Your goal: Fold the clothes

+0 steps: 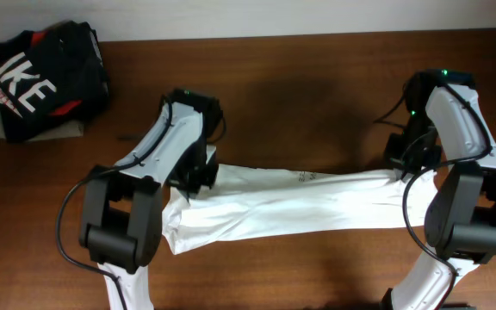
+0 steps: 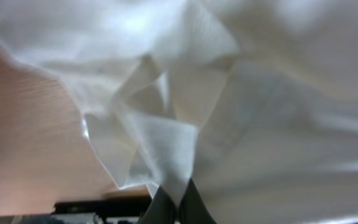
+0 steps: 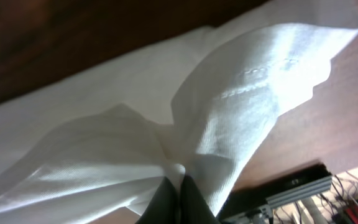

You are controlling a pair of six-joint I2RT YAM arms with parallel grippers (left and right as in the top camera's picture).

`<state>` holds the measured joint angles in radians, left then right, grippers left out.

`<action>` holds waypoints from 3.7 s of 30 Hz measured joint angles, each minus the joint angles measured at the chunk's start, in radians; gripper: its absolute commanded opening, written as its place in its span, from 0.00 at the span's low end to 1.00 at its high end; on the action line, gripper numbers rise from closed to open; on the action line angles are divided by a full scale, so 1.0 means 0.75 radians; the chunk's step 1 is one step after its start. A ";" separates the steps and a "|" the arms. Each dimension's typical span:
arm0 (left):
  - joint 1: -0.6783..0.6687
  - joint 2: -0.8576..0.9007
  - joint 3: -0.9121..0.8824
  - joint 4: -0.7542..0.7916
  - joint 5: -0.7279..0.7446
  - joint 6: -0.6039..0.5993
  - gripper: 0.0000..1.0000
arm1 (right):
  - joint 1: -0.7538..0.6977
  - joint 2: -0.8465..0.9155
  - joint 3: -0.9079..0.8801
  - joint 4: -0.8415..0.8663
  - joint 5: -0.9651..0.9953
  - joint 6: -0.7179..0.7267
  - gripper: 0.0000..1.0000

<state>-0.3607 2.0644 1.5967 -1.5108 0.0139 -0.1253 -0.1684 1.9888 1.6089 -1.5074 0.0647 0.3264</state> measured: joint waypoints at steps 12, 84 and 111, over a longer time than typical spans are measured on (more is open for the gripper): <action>0.000 -0.001 -0.087 0.057 0.022 -0.019 0.54 | -0.001 0.000 -0.039 0.028 0.068 0.013 0.99; 0.758 -0.126 -0.448 0.836 0.078 -0.067 0.06 | 0.633 0.000 -0.145 0.578 -0.251 -0.131 0.73; 0.754 -0.126 -0.446 0.838 0.062 -0.067 0.07 | 0.418 0.003 -0.115 0.254 0.013 0.020 0.75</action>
<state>0.2050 1.9701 1.2625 -0.8822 0.0601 -0.1757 0.1448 1.9911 1.5227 -1.3167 0.0742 0.3412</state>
